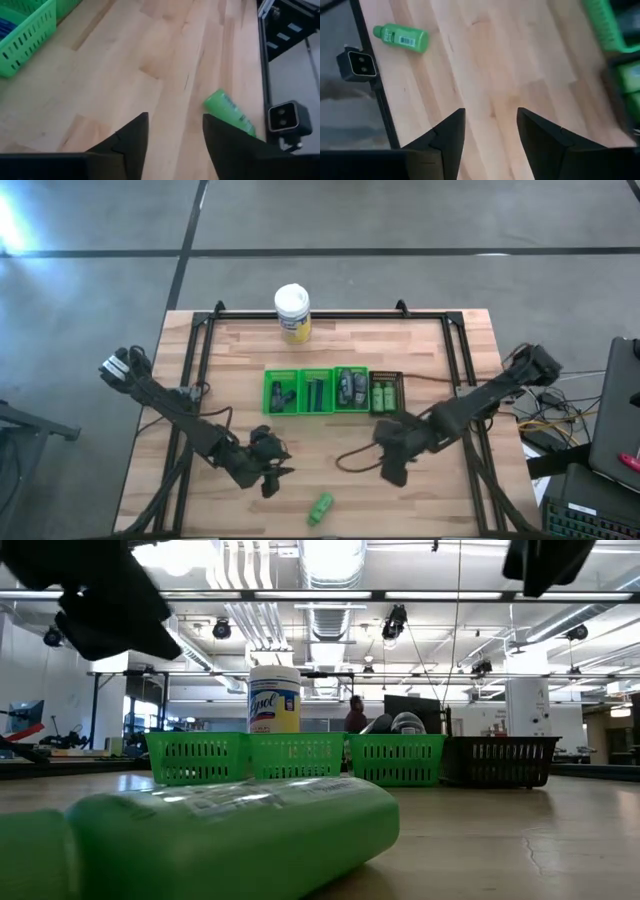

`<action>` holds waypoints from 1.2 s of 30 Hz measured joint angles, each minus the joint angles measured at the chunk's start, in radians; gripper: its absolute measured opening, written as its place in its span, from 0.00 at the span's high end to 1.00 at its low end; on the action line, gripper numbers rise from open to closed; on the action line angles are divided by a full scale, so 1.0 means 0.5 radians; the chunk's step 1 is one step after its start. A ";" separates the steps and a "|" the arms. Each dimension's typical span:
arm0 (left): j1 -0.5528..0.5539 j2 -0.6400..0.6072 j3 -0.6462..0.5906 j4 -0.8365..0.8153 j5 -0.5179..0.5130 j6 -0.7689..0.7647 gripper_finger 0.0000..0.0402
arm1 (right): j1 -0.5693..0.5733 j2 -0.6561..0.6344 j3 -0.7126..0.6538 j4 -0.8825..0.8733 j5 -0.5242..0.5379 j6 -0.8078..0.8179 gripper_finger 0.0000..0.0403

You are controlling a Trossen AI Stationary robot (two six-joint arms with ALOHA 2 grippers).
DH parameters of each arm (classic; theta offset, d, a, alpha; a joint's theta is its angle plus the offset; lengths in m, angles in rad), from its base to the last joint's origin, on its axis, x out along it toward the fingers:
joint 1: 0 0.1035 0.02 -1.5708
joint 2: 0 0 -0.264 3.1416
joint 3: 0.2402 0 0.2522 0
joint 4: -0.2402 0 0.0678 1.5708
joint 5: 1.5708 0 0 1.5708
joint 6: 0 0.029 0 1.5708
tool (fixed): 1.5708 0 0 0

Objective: Pick & Place Travel size toiletries
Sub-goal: Put the green shampoo into the black bin

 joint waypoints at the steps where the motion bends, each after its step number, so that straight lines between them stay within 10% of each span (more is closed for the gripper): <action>1: 0.015 0.007 0.015 -0.001 0.018 -0.010 0.51 | 0.001 -0.069 -0.054 0.000 0.024 -0.010 0.56; 10: 0.011 0.260 0.369 -0.048 0.288 -0.165 0.37 | -0.002 -0.610 -0.481 -0.019 0.023 -0.262 0.37; 24: -0.106 1.281 1.861 -1.370 0.199 -0.481 0.37 | -0.004 -1.077 -0.823 -0.003 0.083 -0.265 0.23; 36: -0.051 1.584 1.999 -1.368 0.461 -0.864 0.37 | -0.007 -1.060 -0.841 -0.035 0.140 -0.397 0.24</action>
